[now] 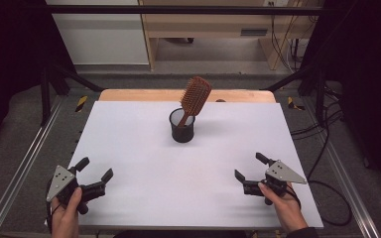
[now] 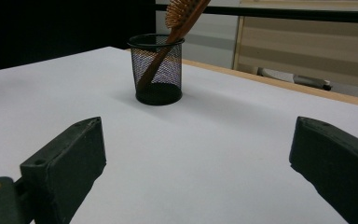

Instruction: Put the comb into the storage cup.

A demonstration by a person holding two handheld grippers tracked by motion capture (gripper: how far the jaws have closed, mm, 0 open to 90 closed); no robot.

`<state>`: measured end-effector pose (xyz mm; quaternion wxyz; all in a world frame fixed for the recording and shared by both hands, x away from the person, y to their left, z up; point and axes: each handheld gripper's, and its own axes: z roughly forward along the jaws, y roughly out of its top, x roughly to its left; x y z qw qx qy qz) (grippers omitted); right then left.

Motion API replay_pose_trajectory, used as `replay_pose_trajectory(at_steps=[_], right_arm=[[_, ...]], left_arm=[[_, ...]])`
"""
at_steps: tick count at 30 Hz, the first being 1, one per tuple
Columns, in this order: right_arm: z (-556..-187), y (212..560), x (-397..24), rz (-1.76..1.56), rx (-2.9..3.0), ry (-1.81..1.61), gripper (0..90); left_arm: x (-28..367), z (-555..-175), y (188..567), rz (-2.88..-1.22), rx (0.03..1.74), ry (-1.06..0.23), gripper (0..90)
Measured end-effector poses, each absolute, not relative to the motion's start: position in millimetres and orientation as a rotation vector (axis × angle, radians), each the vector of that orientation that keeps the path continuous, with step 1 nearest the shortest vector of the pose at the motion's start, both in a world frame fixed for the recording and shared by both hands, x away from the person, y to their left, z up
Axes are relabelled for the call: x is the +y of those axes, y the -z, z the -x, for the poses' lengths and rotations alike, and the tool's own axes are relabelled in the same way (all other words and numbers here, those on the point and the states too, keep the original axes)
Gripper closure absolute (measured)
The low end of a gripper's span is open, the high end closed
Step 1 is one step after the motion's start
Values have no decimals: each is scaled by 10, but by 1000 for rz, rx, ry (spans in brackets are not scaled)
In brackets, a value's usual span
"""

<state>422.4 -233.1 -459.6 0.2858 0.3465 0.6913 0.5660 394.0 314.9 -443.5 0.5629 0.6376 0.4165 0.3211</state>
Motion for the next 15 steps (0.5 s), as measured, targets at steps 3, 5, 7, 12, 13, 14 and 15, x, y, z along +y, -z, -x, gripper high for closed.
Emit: replay_pose_trajectory(at_steps=[3, 5, 7, 12, 13, 14, 15], right_arm=[[-4244, 4603, -2313, -924, 1857, -1511, 38], [-4257, 4608, -2297, -924, 1863, -1512, 38], [-4269, 4611, -2282, -923, 1865, -1515, 38], [-4286, 4613, -2246, -921, 1872, -1525, 30], [-4292, 4614, -2235, -923, 1873, -1524, 26], [-4297, 4613, -2223, -921, 1875, -1528, 25], [-4301, 4614, -2212, -921, 1876, -1532, 25]], left_arm=[[3160, -3943, 4432, -1499, 981, -756, 45], [3169, -3944, 4434, -1494, 986, -755, 45], [3171, -3946, 4434, -1494, 986, -755, 45], [3149, -3953, 4441, -1503, 981, -753, 45], [3146, -3954, 4443, -1505, 981, -752, 45], [3145, -3955, 4445, -1507, 981, -751, 45], [3144, -3956, 4446, -1506, 981, -749, 46]])
